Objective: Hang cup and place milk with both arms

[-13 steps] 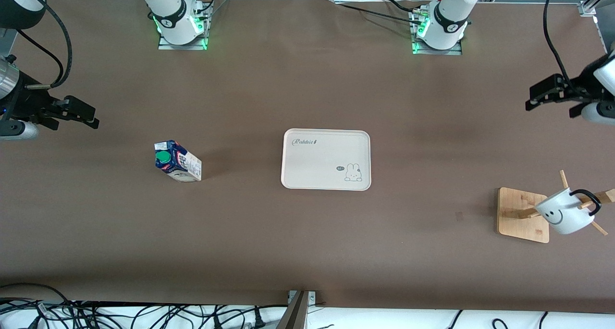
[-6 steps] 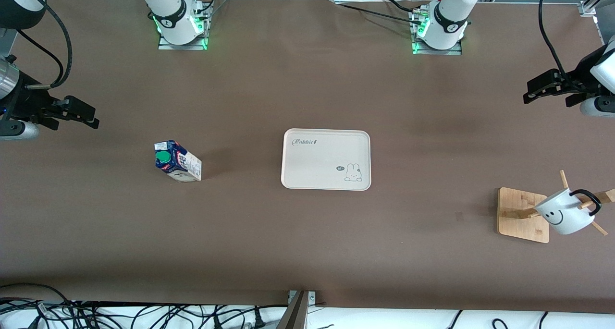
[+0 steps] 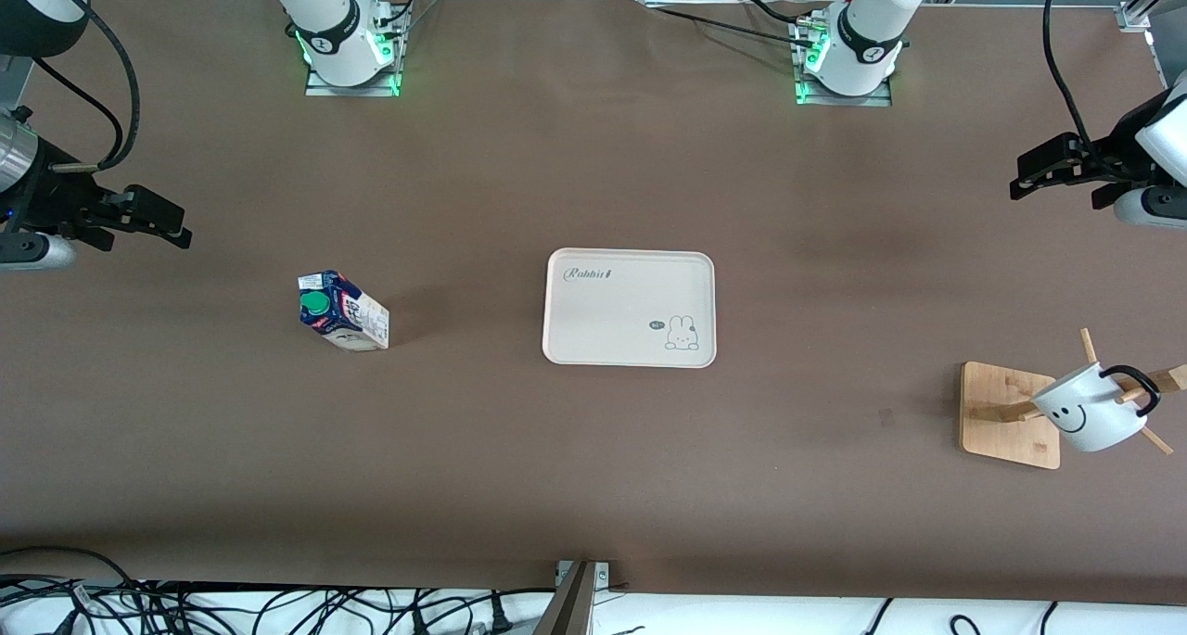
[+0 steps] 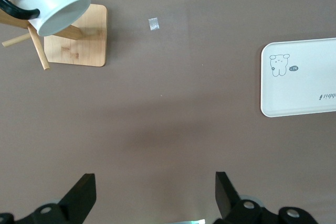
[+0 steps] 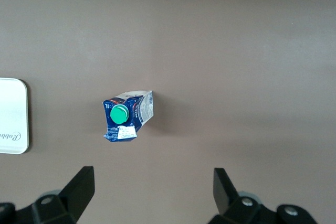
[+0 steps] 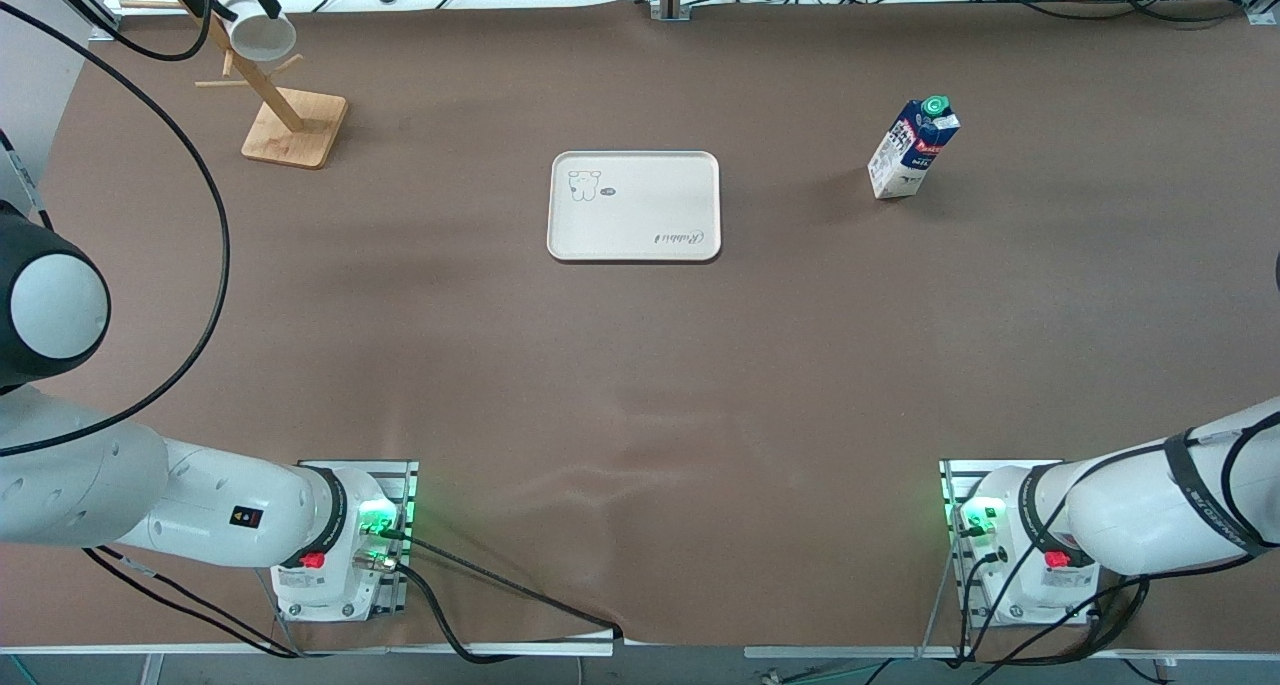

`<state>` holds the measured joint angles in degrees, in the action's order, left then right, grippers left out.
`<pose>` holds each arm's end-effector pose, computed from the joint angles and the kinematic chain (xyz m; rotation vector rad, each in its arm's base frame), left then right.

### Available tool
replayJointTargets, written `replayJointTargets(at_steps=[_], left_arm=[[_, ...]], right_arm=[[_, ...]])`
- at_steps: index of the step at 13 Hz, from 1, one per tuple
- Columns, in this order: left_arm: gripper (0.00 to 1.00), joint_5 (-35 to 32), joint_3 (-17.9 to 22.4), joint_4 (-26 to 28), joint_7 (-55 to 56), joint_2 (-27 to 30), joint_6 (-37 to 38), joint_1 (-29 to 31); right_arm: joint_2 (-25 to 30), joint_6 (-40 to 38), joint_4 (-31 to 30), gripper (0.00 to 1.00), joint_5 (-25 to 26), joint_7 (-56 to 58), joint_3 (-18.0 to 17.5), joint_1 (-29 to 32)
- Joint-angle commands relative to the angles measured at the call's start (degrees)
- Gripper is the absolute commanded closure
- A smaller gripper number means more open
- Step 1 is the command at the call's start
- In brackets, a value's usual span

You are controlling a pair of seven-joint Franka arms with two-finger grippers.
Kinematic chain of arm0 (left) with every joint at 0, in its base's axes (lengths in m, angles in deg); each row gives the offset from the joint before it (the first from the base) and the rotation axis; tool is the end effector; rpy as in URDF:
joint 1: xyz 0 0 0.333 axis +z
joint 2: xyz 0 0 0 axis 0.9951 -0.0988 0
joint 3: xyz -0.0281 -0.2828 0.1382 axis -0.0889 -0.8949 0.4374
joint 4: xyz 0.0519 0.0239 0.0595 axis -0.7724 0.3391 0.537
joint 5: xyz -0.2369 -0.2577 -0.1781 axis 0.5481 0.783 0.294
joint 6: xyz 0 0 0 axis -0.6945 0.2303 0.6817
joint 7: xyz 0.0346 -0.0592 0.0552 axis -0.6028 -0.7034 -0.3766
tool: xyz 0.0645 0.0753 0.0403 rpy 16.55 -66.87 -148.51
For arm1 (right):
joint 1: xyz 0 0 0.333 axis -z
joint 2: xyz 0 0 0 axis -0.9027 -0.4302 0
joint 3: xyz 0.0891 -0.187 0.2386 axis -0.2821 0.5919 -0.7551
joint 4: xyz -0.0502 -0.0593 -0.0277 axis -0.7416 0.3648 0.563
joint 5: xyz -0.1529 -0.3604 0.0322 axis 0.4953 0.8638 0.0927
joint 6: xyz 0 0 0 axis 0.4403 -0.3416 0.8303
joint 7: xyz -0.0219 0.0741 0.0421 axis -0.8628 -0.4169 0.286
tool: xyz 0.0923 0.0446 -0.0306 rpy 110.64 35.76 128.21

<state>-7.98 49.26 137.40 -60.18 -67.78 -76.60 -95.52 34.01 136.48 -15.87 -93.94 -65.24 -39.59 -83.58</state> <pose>0.5628 0.0028 0.6147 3.0858 -0.1250 -0.1444 0.5980 0.0143 0.5817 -3.0976 -0.0395 -0.0329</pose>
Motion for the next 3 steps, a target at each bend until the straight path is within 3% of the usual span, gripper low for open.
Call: replayJointTargets(at_steps=[1, 3], left_arm=[[0.00, -1.40, 0.50, -2.02, 0.76, -1.04, 1.62, -0.67], [0.00, -1.58, 0.58, -1.93, 0.85, -1.12, 1.71, -0.50]], right_arm=[[0.45, -0.05, -0.28, 0.00, 0.48, -0.18, -0.07, 0.16], [0.45, -0.05, -0.28, 0.00, 0.49, -0.18, -0.07, 0.16]])
